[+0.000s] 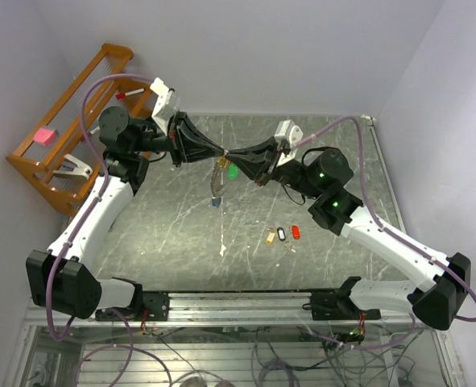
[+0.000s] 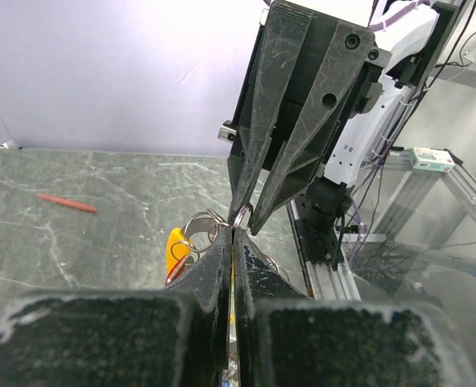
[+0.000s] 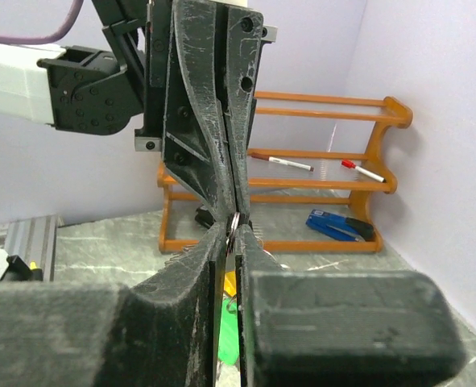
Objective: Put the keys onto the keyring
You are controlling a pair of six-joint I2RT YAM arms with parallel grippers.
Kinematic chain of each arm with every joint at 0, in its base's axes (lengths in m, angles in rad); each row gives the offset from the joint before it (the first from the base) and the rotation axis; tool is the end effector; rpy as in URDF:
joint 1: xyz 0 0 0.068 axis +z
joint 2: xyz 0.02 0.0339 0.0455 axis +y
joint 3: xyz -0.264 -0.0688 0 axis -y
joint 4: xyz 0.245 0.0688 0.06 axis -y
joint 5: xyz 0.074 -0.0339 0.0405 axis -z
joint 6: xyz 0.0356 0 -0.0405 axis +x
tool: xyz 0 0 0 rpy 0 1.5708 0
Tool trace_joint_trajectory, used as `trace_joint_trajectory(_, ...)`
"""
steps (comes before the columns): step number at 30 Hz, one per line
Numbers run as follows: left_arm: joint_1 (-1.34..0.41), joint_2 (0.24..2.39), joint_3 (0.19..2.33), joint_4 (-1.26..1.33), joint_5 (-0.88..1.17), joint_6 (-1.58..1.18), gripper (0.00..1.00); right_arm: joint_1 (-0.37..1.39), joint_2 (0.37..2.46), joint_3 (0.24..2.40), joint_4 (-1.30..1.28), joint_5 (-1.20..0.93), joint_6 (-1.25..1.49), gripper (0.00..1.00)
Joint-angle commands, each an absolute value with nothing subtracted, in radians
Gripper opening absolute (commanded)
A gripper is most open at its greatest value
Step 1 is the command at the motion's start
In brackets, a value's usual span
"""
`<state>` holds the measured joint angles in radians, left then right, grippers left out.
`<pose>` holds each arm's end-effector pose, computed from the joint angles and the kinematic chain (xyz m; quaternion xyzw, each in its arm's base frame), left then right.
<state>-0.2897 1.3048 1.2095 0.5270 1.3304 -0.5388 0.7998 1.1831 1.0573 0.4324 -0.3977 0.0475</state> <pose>0.2538 -0.1117 0.4391 0.4631 0.4856 -0.5714 0.4726 0.1801 0.2051 0.4189 -0.3610 0.4802 0.4315 0.6730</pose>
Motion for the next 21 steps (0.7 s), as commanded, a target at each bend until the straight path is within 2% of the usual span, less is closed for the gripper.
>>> trace_joint_trajectory(1,-0.296,1.293,1.25,0.451,1.37,-0.474,0.07,0.804,1.181,1.091,0.381,-0.402,0.039,0.09)
trace_joint_trajectory(5,-0.291,1.294,1.264,0.347,1.394,-0.417,0.07,0.802,1.154,1.103,0.301,-0.383,0.014,0.1)
trace_joint_trajectory(10,-0.272,1.299,1.287,0.255,1.415,-0.359,0.07,0.801,1.128,1.138,0.2,-0.365,-0.005,0.25)
trace_joint_trajectory(15,-0.252,1.304,1.301,0.201,1.425,-0.329,0.07,0.798,1.109,1.17,0.107,-0.363,-0.009,0.32)
trace_joint_trajectory(21,-0.244,1.299,1.281,0.211,1.442,-0.341,0.07,0.781,1.144,1.275,-0.063,-0.476,0.005,0.33)
